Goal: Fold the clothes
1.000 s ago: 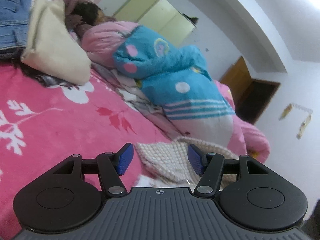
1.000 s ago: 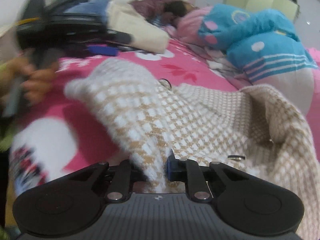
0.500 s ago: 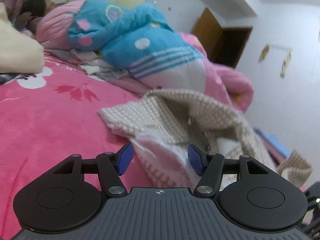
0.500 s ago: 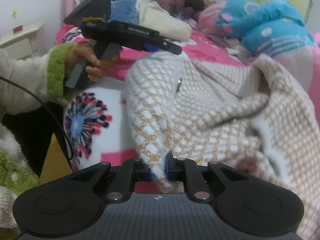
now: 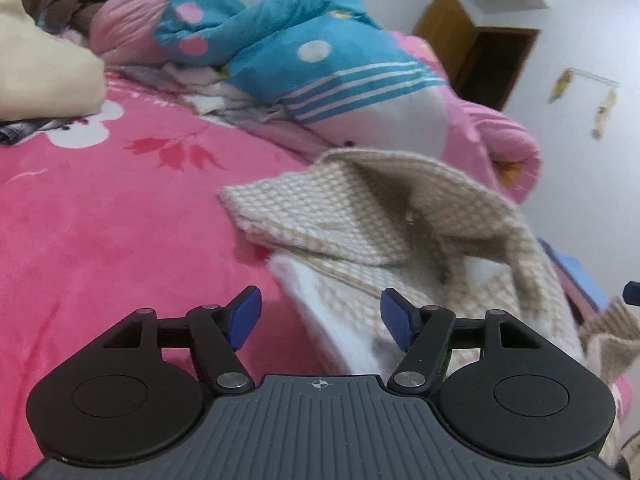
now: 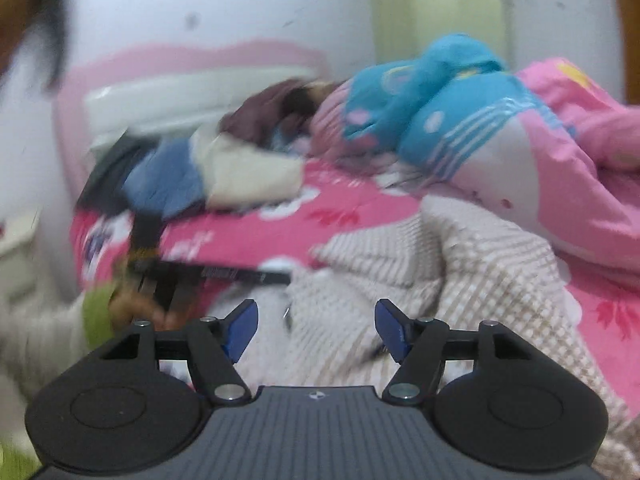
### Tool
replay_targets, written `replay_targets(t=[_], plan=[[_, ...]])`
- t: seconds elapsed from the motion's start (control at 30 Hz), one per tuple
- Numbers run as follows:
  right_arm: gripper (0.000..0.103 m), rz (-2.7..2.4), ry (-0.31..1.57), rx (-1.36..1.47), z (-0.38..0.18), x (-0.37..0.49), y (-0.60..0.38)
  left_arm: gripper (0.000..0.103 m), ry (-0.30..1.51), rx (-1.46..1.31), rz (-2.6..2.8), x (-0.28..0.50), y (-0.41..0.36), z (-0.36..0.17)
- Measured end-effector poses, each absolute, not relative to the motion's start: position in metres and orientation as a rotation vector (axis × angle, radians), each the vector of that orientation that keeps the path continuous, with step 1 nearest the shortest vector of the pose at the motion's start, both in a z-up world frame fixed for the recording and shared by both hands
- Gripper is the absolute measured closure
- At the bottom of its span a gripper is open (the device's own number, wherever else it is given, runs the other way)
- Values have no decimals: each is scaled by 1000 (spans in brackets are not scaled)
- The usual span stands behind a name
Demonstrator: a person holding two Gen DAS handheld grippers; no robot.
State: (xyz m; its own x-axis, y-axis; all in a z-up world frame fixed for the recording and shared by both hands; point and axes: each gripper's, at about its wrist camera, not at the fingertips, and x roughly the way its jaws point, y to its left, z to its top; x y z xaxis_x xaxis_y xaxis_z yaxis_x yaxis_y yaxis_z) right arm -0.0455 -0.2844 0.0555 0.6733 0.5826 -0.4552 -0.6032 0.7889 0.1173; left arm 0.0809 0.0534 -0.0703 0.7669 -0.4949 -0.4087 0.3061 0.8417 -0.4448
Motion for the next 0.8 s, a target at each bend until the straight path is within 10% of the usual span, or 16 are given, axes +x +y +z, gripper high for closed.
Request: replay_targets(t=[0.23, 0.8], plan=[[33, 549, 482, 109, 27, 0, -294, 7, 664, -309, -422, 152, 31, -56], [28, 624, 433, 305, 3, 49, -323, 10, 819, -177, -418, 196, 2, -74]])
